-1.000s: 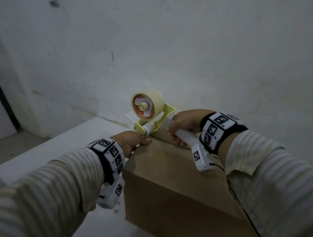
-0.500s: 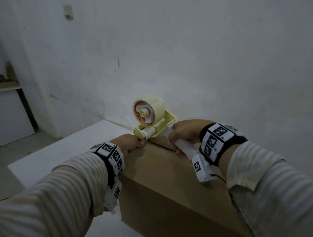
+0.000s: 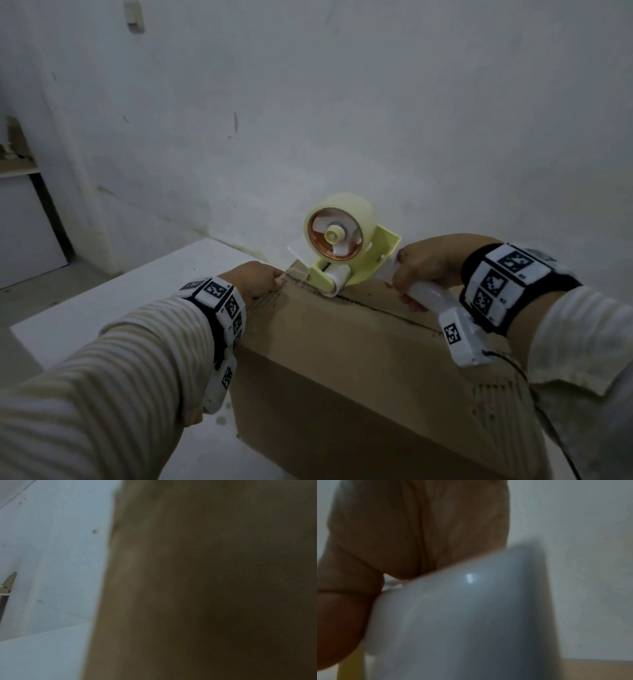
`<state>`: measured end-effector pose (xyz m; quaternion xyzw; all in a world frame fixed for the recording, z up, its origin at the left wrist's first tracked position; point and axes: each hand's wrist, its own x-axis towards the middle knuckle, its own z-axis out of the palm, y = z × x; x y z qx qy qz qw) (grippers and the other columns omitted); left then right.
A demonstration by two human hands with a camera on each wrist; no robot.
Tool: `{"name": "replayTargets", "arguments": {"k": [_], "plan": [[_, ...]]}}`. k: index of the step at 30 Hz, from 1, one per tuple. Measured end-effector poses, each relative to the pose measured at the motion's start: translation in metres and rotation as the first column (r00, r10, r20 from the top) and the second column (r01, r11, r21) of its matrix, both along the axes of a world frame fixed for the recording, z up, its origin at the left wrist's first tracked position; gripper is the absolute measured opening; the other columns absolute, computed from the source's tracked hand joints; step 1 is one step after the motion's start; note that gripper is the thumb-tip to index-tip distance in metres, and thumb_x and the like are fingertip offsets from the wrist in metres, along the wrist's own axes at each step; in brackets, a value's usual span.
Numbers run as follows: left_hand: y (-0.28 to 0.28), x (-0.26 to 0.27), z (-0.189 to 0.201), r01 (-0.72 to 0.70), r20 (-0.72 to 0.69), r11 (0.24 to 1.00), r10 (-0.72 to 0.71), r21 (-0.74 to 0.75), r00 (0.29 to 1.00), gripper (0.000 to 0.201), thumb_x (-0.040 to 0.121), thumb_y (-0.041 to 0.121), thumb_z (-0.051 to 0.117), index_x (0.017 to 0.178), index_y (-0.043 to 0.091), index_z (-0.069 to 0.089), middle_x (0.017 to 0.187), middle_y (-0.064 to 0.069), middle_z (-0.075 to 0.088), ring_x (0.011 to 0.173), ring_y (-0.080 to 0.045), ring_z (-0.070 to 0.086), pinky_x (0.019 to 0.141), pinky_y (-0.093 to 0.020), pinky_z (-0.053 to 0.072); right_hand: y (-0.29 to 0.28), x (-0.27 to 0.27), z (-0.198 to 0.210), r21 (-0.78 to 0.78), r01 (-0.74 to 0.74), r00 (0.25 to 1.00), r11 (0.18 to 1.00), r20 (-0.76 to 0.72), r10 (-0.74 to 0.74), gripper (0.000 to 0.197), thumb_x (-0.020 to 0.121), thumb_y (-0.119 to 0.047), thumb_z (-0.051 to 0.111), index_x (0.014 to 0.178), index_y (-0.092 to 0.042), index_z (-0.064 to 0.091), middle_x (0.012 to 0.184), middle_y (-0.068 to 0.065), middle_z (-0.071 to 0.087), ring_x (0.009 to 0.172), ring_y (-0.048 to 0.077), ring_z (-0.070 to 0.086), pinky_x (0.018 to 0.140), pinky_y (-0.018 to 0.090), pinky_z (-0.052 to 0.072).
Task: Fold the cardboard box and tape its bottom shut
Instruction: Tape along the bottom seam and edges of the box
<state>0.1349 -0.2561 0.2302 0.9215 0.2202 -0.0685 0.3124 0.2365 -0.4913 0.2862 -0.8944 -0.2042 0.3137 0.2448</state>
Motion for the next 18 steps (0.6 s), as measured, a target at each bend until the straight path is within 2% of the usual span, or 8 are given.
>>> {"name": "replayTargets", "arguments": {"k": [3,6,9,11,13,15,18], "plan": [[-0.011,-0.002,0.007,0.007,-0.031,0.989,-0.002,0.147,1.000,0.041,0.103,0.019,0.031,0.139,0.006,0.043,0.145,-0.014,0.044,0.133,-0.028,0.041,0.109,-0.033,0.030,-0.003,-0.002,0.000,-0.063,-0.021,1.000,0.998,0.017,0.022,0.009,0.085,0.001,0.047,0.078,0.003,0.053,0.075,0.019,0.054,0.067,0.031,0.054,0.063,0.039,0.047],[-0.024,-0.003,0.010,-0.007,-0.030,0.962,0.016,0.272,0.999,0.044,0.102,0.014,0.030,0.145,0.003,0.031,0.152,-0.014,0.032,0.140,-0.026,0.032,0.112,-0.031,0.026,0.000,-0.007,0.001,-0.161,-0.072,0.997,0.984,0.024,0.077,0.010,0.071,-0.004,0.057,0.067,0.004,0.059,0.071,0.023,0.058,0.069,0.033,0.057,0.065,0.043,0.047],[-0.041,-0.001,0.006,0.070,-0.026,0.955,-0.065,0.289,0.998,0.040,0.097,0.006,0.029,0.137,0.003,0.038,0.142,-0.018,0.041,0.130,-0.032,0.041,0.107,-0.037,0.034,0.001,-0.007,0.005,-0.184,-0.097,0.995,0.978,0.008,0.100,0.015,0.062,-0.010,0.059,0.068,0.004,0.061,0.074,0.025,0.061,0.071,0.035,0.058,0.066,0.046,0.047],[-0.048,-0.001,0.007,0.144,-0.130,0.940,-0.109,0.310,0.986,0.045,0.095,0.009,0.026,0.140,0.006,0.032,0.150,-0.016,0.029,0.139,-0.034,0.027,0.114,-0.046,0.025,0.001,-0.010,0.006,-0.201,-0.103,0.994,0.974,0.014,0.107,0.015,0.064,-0.011,0.060,0.066,0.004,0.063,0.072,0.023,0.062,0.070,0.034,0.060,0.067,0.045,0.049],[-0.053,-0.003,0.011,0.218,-0.209,0.918,-0.154,0.332,0.966,0.047,0.099,0.015,0.028,0.145,0.006,0.024,0.157,-0.014,0.015,0.145,-0.032,0.012,0.118,-0.046,0.013,0.000,-0.013,0.003,-0.185,-0.073,0.996,0.980,0.037,0.081,0.014,0.074,-0.005,0.059,0.064,0.004,0.063,0.066,0.021,0.063,0.063,0.032,0.062,0.068,0.043,0.050],[-0.055,-0.007,0.016,0.271,-0.232,0.892,-0.195,0.362,0.953,0.050,0.102,0.024,0.030,0.148,0.007,0.019,0.159,-0.012,0.010,0.147,-0.029,0.006,0.117,-0.040,0.010,0.001,-0.014,-0.001,-0.144,-0.029,0.996,0.989,0.074,0.040,0.017,0.079,0.000,0.055,0.063,0.002,0.061,0.062,0.019,0.062,0.057,0.030,0.062,0.067,0.042,0.051],[-0.050,-0.006,0.014,0.342,-0.293,0.847,-0.234,0.407,0.927,0.059,0.101,0.039,0.027,0.151,0.012,0.010,0.160,-0.009,0.001,0.147,-0.032,-0.002,0.117,-0.044,0.009,0.006,-0.018,-0.001,-0.137,-0.015,0.996,0.990,0.087,0.027,0.014,0.080,-0.001,0.056,0.066,-0.001,0.060,0.067,0.019,0.063,0.063,0.031,0.064,0.073,0.047,0.055]]}}
